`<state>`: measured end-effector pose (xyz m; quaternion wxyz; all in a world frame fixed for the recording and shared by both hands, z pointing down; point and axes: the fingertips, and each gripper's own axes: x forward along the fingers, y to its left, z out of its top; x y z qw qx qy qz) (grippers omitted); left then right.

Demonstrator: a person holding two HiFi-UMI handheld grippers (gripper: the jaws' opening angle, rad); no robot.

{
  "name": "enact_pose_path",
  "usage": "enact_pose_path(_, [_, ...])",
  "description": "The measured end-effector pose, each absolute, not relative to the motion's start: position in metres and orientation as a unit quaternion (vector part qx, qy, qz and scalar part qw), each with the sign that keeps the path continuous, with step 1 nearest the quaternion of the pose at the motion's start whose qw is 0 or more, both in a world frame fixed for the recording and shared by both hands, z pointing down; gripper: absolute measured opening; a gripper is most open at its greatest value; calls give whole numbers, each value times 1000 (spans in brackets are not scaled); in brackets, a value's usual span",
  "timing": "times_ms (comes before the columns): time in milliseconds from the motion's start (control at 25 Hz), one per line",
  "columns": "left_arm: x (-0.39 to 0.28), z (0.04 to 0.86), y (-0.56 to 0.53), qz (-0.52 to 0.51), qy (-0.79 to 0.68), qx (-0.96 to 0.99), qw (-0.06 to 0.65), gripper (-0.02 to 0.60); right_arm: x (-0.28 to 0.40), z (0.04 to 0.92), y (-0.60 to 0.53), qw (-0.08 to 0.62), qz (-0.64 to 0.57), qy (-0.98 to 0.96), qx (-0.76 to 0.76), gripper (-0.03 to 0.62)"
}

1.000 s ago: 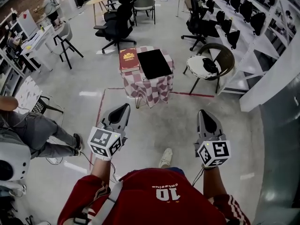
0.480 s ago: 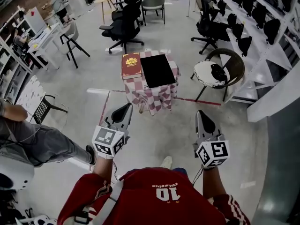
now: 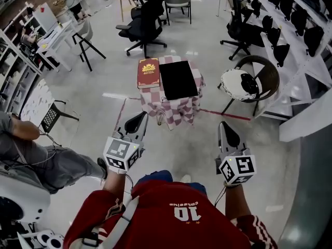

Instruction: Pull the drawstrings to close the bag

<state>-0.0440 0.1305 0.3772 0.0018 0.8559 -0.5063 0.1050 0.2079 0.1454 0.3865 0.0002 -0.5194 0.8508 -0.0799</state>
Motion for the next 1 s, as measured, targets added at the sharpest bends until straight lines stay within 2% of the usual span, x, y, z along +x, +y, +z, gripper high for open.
enact_pose_path(1000, [-112, 381, -13, 72, -444, 893, 19, 0, 107, 354, 16, -16, -37, 836, -548, 15])
